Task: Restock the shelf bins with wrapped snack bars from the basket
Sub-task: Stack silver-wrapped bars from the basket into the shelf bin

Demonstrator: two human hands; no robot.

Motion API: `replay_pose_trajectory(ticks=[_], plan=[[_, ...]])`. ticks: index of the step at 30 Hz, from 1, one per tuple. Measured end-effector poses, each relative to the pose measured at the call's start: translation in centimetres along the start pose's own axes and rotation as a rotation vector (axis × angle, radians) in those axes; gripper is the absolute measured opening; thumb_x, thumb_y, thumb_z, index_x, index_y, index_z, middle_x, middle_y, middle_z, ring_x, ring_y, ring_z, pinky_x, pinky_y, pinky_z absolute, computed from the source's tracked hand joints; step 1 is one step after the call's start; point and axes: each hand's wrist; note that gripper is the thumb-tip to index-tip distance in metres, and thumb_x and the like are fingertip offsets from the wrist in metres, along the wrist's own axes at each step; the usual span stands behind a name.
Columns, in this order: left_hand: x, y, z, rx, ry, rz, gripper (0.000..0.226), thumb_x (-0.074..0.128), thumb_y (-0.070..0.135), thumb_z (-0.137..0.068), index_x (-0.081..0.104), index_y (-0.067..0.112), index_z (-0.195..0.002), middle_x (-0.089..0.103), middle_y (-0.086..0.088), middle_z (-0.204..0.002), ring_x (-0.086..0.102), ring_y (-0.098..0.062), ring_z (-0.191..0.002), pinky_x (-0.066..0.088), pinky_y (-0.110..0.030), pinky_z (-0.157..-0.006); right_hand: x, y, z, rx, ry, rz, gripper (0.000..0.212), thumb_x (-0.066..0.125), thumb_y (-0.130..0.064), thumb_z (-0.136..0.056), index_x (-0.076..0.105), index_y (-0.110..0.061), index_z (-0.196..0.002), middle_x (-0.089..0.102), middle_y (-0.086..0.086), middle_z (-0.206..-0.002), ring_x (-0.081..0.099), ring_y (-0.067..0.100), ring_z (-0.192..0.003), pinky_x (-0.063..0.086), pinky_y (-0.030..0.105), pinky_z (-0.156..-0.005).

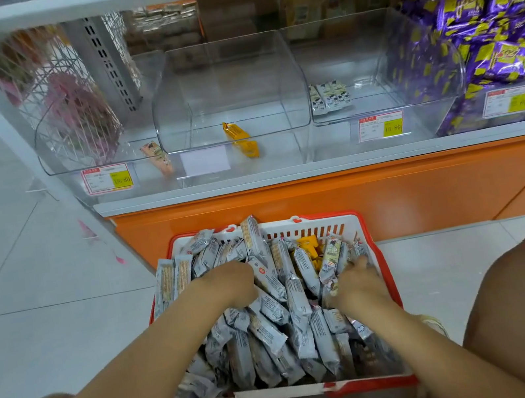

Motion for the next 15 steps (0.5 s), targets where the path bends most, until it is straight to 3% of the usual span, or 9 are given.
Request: replay_pose_trajectory(ticks=[5,8,11,13,15], plan=[[-0.8,0.7,0.3,0.026,-0.016,0.008,0.038,0.042,0.023,-0.099,0.036,0.015,-0.062,0.032,0.001,-0.058,0.028,-0.013,-0.048,0.028,-0.023,-0.048,0.3,-1.1,-0.2,0.000,-0.043,0.064,0.081,0.058,-0.028,-0.093,0.010,-0.001,-0.151,0.035,0.020,-0.147,0.045,0.029,-0.128,0.049,0.032,-0.093],[-0.9,0.8,0.3,0.036,-0.028,0.007,0.038,0.043,0.025,-0.099,0.037,0.014,-0.063,0.033,0.001,-0.060,0.029,-0.013,-0.049,0.028,-0.024,-0.049,0.6,-1.1,-0.2,0.007,-0.076,0.006,0.080,0.055,-0.021,-0.093,0.003,-0.002,-0.152,0.057,0.010,-0.130,0.060,0.021,-0.112,0.052,0.027,-0.077],[-1.2,0.9,0.6,0.037,-0.025,-0.015,0.038,0.043,0.027,-0.100,0.039,0.013,-0.065,0.036,0.000,-0.062,0.034,-0.013,-0.051,0.030,-0.023,-0.050,-0.5,-0.4,0.3,-0.024,-0.097,-0.168,0.086,0.062,-0.030,-0.089,0.008,-0.006,-0.152,0.061,0.001,-0.105,0.063,0.016,-0.093,0.054,0.025,-0.072],[-1.8,1.1,1.3,0.058,-0.012,-0.005,0.031,0.043,0.029,-0.100,0.051,0.006,-0.080,0.049,-0.004,-0.075,0.050,-0.017,-0.064,0.037,-0.023,-0.058,-2.2,0.1,0.5,-0.087,-0.073,-0.401,0.080,0.068,-0.031,-0.086,0.021,-0.009,-0.148,0.058,0.000,-0.095,0.063,0.014,-0.081,0.055,0.026,-0.067],[-2.3,1.4,1.8,0.111,0.033,0.089,0.043,0.046,0.037,-0.098,0.054,0.001,-0.118,0.058,-0.007,-0.106,0.057,-0.023,-0.098,0.043,-0.028,-0.078,-4.3,0.6,0.8,-0.176,-0.029,-0.673,0.067,0.071,-0.030,-0.084,0.033,-0.013,-0.136,0.055,-0.003,-0.097,0.061,0.012,-0.074,0.052,0.025,-0.057]])
Point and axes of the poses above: each hand's wrist, its own z-axis away from the middle knuckle, its own x-axis out of the palm, y = z × x
